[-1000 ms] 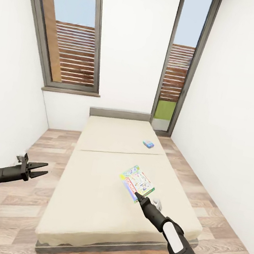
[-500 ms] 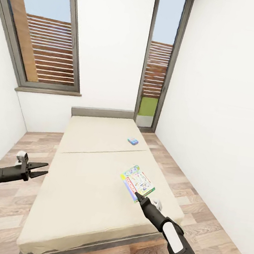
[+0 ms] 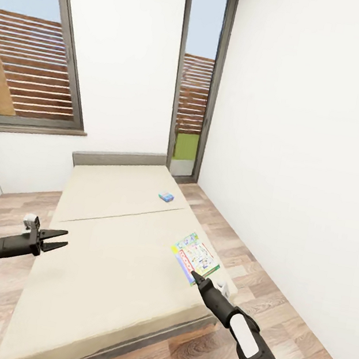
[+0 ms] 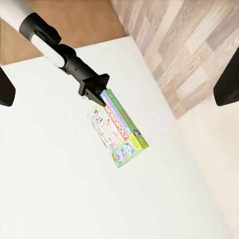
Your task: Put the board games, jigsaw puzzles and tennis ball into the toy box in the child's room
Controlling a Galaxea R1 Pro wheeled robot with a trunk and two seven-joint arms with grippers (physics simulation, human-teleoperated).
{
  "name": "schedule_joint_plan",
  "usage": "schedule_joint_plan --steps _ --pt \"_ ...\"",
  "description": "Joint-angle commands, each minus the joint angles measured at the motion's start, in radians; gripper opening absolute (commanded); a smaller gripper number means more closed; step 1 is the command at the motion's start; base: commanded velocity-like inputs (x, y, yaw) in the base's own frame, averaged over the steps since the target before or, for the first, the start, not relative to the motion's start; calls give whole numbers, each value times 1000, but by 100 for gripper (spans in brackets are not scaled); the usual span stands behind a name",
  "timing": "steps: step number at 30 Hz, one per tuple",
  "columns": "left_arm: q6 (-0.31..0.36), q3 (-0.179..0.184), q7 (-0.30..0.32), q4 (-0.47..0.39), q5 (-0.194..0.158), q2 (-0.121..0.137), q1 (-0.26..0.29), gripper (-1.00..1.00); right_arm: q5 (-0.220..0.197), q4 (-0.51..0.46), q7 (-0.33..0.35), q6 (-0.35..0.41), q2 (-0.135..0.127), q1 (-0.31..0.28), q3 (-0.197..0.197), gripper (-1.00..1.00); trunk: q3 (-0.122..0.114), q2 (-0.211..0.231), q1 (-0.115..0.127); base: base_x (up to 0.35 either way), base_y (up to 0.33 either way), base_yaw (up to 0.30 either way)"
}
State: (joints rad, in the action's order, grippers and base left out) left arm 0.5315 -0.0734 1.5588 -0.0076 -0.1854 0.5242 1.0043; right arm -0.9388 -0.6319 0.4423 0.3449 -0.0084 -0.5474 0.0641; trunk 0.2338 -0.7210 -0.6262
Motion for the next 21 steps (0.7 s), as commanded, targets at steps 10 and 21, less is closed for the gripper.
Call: schedule_joint_plan --steps 10,21 --pt "10 -6 4 0 7 0 0 100 -11 0 -1 3 -1 -1 3 -100 -30 69 38 0 0 -279" --pt "10 -6 4 0 9 -6 0 100 -11 0 -2 3 -1 -1 3 -100 -64 146 80 0 0 -279"
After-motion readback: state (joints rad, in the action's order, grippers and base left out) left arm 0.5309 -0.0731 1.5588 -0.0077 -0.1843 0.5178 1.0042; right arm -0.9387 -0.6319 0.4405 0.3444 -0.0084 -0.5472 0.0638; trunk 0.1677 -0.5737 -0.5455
